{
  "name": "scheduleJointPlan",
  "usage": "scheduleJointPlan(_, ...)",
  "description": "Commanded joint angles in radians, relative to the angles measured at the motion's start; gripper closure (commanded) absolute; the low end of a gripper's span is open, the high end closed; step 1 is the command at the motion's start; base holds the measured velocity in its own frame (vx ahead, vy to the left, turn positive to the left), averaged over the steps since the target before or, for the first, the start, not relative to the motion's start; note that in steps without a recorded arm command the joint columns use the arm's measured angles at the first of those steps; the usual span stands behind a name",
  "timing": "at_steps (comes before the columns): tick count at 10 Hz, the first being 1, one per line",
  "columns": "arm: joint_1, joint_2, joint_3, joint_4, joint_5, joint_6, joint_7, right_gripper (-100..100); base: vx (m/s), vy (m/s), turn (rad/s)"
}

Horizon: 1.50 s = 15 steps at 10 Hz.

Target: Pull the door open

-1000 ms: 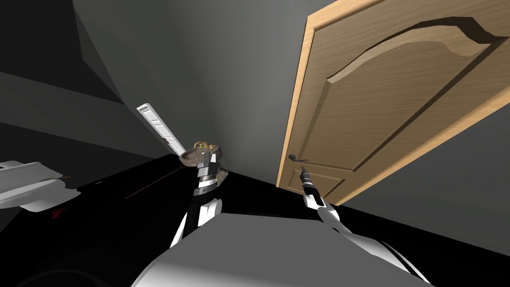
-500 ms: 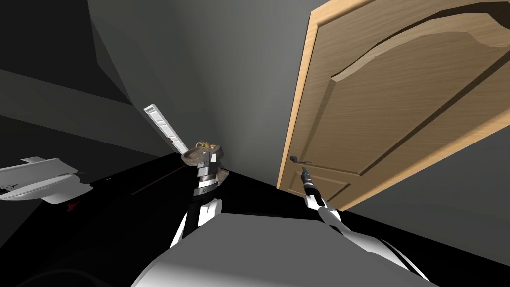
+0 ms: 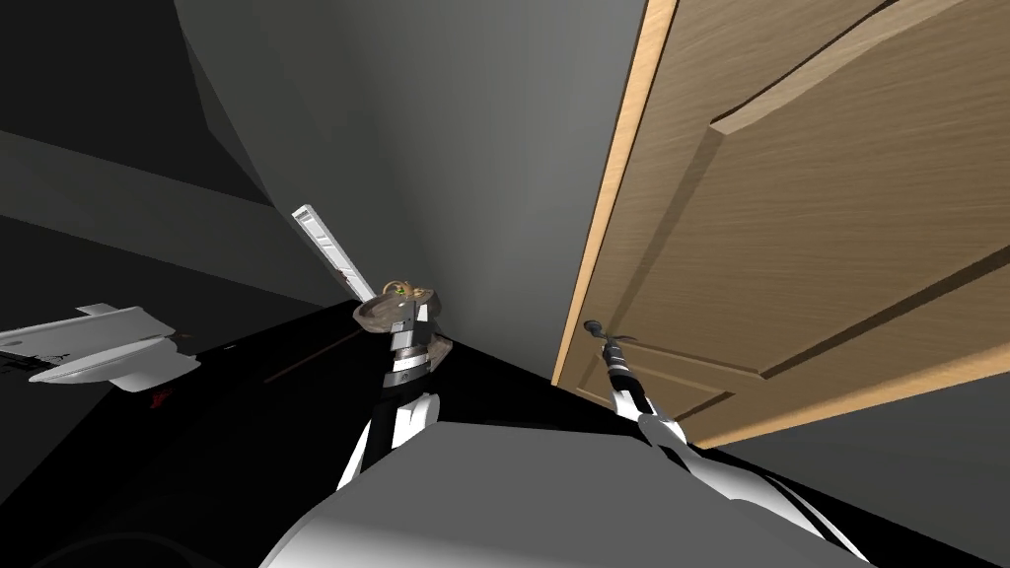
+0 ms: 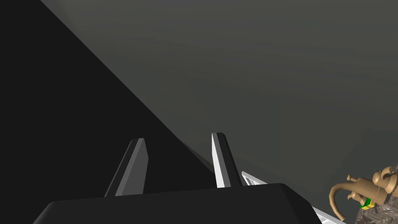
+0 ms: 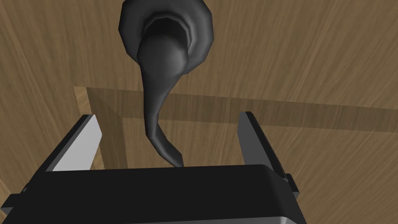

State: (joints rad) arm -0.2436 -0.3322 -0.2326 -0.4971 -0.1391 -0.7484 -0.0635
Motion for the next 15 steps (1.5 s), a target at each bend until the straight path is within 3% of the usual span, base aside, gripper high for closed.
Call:
scheduleJointPlan(1, 0.017, -0.009, -0.006, -0.009, -0.004, -0.002, -0.009, -100, 0.216, -0.053, 0.077)
scheduleJointPlan(4, 0.025, -0.016, -0.009, -0.012, -0.007, -0.003, -0.014, -100, 0.154, -0.033, 0.047)
scheduleJointPlan(5, 0.025, -0.016, -0.009, -0.012, -0.007, -0.003, -0.014, 100, -0.009, 0.001, -0.010)
scheduleJointPlan(10, 0.025, -0.016, -0.009, -0.012, -0.007, -0.003, -0.014, 100, -0.015, 0.002, 0.001)
scheduleJointPlan(15, 0.035, -0.033, 0.042, -0.018, 0.022, -0.013, -0.069, 100, -0.190, -0.041, 0.093)
